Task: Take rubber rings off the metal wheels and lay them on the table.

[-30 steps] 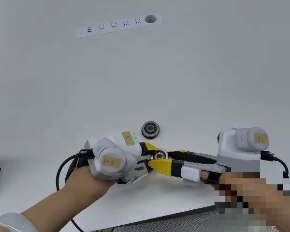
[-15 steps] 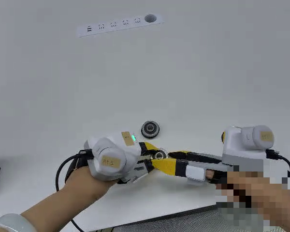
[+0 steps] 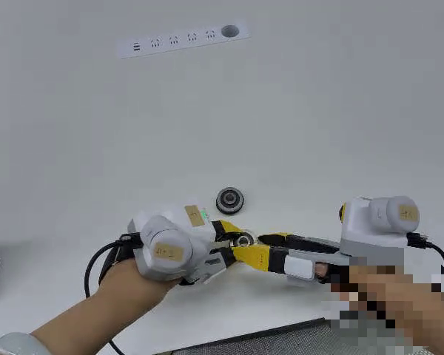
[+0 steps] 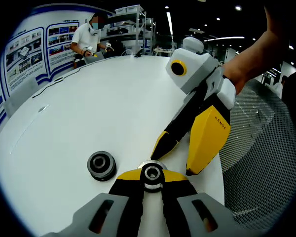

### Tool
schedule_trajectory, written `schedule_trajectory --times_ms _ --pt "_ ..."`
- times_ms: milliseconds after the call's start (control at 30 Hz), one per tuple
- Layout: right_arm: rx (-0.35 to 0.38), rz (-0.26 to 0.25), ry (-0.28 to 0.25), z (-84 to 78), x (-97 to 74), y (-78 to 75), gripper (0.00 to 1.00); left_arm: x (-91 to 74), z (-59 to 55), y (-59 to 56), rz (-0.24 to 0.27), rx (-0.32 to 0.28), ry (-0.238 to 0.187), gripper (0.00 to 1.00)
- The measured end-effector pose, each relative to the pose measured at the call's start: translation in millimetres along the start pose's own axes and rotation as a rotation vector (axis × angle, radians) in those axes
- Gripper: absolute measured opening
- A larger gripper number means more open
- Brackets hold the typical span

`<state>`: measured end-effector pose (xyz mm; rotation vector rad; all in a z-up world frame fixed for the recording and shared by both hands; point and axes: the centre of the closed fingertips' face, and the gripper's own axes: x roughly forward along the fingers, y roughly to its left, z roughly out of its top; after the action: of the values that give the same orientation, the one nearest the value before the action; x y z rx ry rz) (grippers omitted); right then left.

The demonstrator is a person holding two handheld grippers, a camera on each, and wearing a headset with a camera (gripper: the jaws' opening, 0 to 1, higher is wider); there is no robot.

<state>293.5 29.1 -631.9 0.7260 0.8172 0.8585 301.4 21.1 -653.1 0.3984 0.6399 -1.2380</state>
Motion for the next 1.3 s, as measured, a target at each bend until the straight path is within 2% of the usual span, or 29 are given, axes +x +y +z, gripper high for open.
schedule_trajectory --times_ms 433,900,1000,1300 --pt "0.025 0.027 0.036 -7.9 -3.0 5.2 0.57 -0.5 -0.1 -0.5 0.0 -0.002 -0.005 0.13" --pt "0.026 0.016 0.024 -5.2 -7.0 1.6 0.49 -0.9 0.0 -1.4 0.002 -0.006 -0.005 0.13" --pt "0.031 0.0 0.026 -5.1 -6.8 -2.5 0.44 -0.9 -0.1 -1.3 0.001 -0.005 -0.006 0.13" --pt "0.036 -0.08 0.034 -5.5 -6.3 -20.8 0.22 -1.1 -0.5 -1.1 0.0 -0.005 -0.007 0.13"
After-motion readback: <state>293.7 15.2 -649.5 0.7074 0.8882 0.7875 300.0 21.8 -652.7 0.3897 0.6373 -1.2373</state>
